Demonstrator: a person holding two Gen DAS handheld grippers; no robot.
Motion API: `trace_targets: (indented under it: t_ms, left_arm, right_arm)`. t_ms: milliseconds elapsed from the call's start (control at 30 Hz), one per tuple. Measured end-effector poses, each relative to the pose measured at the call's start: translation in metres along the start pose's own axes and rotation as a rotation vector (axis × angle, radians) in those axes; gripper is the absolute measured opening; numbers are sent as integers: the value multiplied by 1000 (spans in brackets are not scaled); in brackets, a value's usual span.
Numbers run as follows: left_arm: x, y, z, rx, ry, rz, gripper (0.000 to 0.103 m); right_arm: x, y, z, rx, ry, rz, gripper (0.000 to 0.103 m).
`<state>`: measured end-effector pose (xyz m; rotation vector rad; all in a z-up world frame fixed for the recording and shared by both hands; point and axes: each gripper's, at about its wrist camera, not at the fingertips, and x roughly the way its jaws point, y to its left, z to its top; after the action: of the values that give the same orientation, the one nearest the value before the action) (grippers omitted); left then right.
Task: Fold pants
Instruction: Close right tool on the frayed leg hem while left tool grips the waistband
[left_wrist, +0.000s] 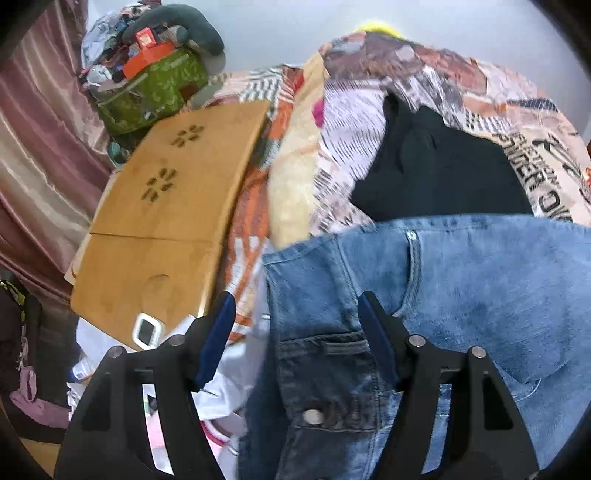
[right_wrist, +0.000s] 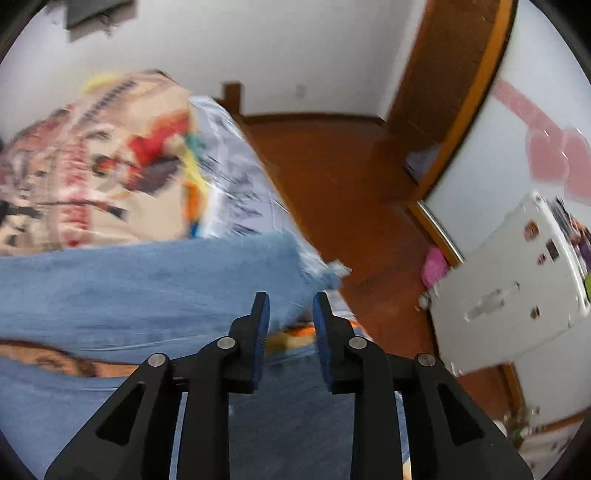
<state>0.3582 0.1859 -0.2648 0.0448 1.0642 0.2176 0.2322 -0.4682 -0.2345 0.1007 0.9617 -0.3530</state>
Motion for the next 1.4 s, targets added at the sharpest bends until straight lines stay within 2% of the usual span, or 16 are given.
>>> trace_targets:
  t_ms: [133,367,467,567,700,833,900,967,1067,1167,1267,1367,1400]
  left_arm:
    - [-3,17,14,-46,-12,-26,75]
    - [25,17,31,-68,59,-102,75]
    - [42,5,32,-45,95,-123,75]
    - [61,-8,30,-15,136,-125,74]
    - [86,-18,27,3,182,-121,68]
    - [100,-15,26,-43,195,-154,62]
    - [95,-17,24,-42,176,-134,50]
    - [86,-21,22,-32,153,-122,29]
    - [76,-31,20,7,125,-82,21]
    - [73,-31,19,8,116,-81,15]
    - [71,-24,21,-27,116,-102,12]
    - [62,-25,28,-19,103,-98,10]
    - [56,-26,30,-14,91,-94,10]
  right_arm:
    - [-28,44,22,-59,-71,155,42]
    - [-39,151,46,-215,-95,403,43]
    - [-36,194,52,-280,-66,505,45]
    - [-25,235,53,-354,-25,563,48]
    - [-9,282,47,-458,45,602,48]
    - [8,313,30,-538,131,641,48]
    - [13,322,21,-573,138,622,49]
    - [11,325,14,-598,123,619,53]
    - [6,325,2,-631,126,627,53]
    - [1,323,-2,-674,141,631,50]
    - [1,323,-4,-696,125,603,41]
    - [-2,321,-1,-685,89,577,22]
    - [-4,319,1,-674,72,574,11]
